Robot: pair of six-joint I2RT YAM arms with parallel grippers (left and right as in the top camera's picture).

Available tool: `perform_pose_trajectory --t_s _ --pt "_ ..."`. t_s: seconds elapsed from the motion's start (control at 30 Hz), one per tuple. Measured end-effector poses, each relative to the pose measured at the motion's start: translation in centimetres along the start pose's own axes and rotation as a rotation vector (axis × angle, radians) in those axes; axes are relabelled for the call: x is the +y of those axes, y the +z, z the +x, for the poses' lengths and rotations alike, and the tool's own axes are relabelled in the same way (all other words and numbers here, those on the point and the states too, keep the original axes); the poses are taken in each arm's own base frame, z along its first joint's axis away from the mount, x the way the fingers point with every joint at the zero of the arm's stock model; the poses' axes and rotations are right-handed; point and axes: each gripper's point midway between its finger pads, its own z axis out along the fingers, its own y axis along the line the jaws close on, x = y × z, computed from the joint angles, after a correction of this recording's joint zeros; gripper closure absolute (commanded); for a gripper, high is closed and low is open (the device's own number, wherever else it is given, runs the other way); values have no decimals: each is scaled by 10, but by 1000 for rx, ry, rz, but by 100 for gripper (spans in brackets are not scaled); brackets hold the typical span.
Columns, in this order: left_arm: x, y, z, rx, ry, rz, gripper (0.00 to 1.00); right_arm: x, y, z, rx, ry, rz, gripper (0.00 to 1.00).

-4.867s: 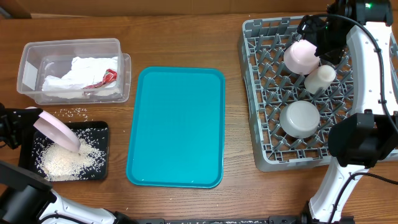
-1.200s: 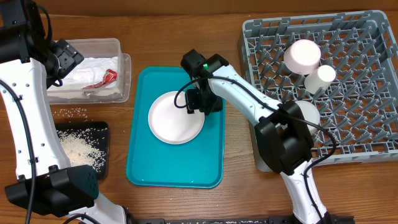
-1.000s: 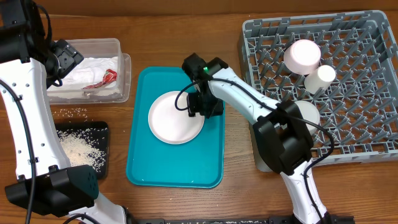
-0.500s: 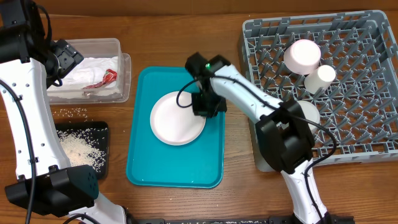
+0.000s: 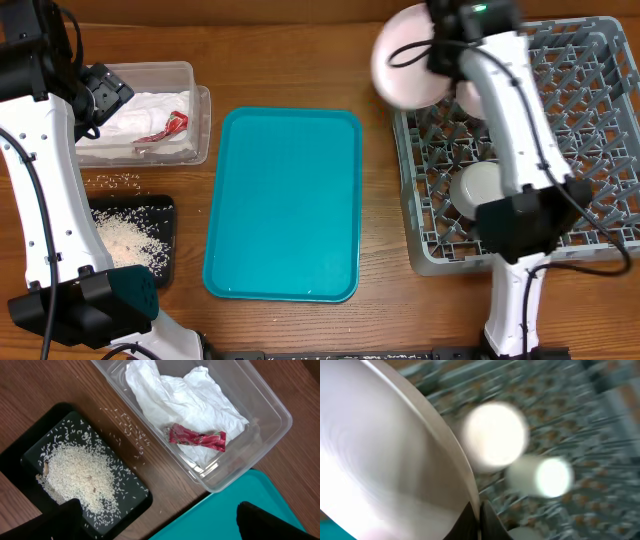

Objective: Sort waste into correct bins and load items into the dishwasher
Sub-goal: 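Lift the pink plate with the right gripper and carry it to the rack, then stand the pink plate upright in the rack's left slots and release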

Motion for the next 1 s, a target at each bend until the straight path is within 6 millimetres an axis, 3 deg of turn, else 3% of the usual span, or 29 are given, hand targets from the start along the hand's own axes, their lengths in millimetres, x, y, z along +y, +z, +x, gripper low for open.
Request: perform_pose_trajectory --t_s 0.07,0.2,0.47,0.6,0.63,0.7,0.8,1.0 --pt "-1 0 -2 -6 -1 4 0 -23 2 -13 -43 29 74 96" --pt "-3 0 -4 -17 -4 12 0 -36 11 -22 -85 42 147 96" --pt "-4 0 -6 -23 -2 15 0 -20 44 -9 -94 4 202 96" --pt "-4 0 -7 -30 9 13 0 -7 45 7 -86 -45 224 95" --pt "-4 0 -9 -37 9 15 0 -3 43 8 -96 -50 223 87" --pt "-5 0 -11 -48 10 17 0 6 38 11 -105 -72 220 49" --pt "-5 0 -12 -50 10 15 0 22 30 22 -103 -108 200 4" --pt "-4 0 -12 -51 10 13 0 44 3 47 -34 -168 97 0"
